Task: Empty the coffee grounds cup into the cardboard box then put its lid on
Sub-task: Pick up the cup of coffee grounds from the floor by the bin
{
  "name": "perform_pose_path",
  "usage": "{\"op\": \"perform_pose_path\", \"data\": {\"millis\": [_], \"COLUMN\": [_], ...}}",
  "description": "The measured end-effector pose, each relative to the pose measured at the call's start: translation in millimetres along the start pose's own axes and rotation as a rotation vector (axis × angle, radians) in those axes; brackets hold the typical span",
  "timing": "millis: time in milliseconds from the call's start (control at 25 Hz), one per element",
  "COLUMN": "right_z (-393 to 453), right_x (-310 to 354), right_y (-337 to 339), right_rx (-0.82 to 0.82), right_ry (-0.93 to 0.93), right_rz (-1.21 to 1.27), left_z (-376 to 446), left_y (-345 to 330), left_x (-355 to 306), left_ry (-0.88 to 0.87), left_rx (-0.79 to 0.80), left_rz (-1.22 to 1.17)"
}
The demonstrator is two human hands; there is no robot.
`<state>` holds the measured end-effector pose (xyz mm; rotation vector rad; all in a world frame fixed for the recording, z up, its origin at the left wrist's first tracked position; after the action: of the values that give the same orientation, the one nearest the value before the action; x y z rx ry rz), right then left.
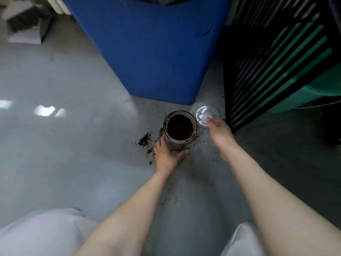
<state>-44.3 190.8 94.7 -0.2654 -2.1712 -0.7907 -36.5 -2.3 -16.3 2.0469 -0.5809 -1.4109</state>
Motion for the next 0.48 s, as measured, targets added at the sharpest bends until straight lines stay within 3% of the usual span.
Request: {"op": "perform_pose_path", "data": {"millis": [200, 480], "right_z": [6.0, 4.1], "right_x": [1.7, -4.1], "right_y": [5.1, 7.2], "right_rx": [0.038, 0.051], "right_ry": [0.009, 0.014], "right_rz": [0.003, -0.004], "left_z": [13.2, 25.3], "left_y": [-6.9, -12.7], "left_x": [-7.6, -12.2], "left_ry": [-0.074, -0.120], "left_rx": [-0.134, -0.078], "left_rz": [-0.188, -0.293]}}
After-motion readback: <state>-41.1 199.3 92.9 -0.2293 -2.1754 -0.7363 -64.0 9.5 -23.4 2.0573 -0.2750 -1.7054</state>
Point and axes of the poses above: each hand's wrist, its own z-axis towards the middle knuckle, its own y-axis out of the back of the hand, x = y × z, the point moved 4 cm from there along z, towards the middle knuckle, and after that the axes turned 12 degrees about -x, right-handed, at the moved point
